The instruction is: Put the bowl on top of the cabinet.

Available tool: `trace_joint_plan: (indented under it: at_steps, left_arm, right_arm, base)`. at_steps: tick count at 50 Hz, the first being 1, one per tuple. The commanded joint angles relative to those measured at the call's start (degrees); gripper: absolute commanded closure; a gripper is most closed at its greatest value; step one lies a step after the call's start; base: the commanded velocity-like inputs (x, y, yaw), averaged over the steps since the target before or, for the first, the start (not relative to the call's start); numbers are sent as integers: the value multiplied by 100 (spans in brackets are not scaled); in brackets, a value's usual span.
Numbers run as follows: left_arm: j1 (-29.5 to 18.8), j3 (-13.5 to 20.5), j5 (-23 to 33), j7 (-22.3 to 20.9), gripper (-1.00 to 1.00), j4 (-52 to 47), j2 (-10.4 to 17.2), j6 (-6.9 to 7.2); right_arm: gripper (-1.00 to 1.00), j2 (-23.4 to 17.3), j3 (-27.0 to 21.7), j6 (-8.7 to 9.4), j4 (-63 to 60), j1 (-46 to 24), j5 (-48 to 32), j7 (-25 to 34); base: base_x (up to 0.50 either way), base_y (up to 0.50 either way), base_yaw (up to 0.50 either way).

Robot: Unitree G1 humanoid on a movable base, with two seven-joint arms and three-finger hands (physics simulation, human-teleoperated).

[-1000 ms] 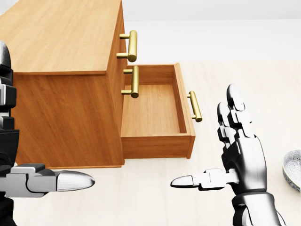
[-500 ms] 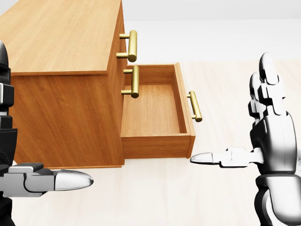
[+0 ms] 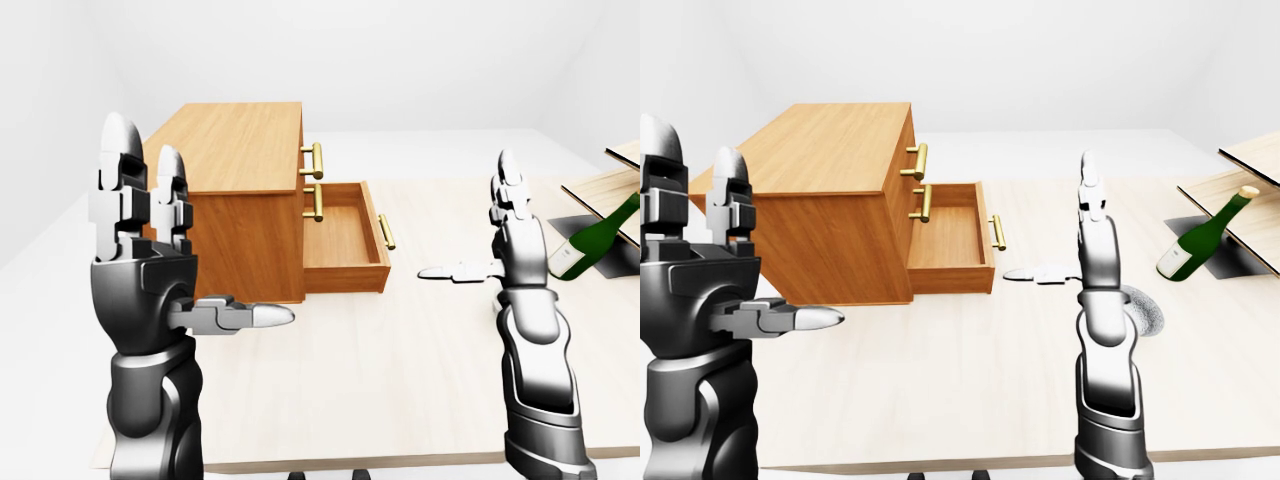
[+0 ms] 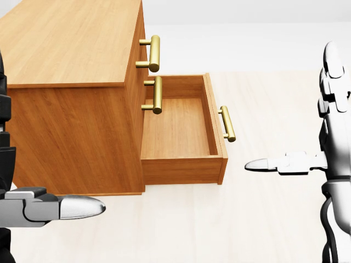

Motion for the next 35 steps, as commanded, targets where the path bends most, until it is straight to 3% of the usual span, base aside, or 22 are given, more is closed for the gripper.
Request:
trace_joint_plan:
  at_steps: [1, 35]
  left_arm:
    - [1, 5, -1, 5, -100, -5, 7, 0]
    - [-48, 76, -33, 12, -100, 14, 31, 0]
  right_arm:
    - [-100, -236, -174, 0, 300, -144, -292, 125]
    - [-100, -661, -454, 0, 873, -283, -866, 286]
  base:
    - [0, 0, 0]
    - [0, 0, 0]
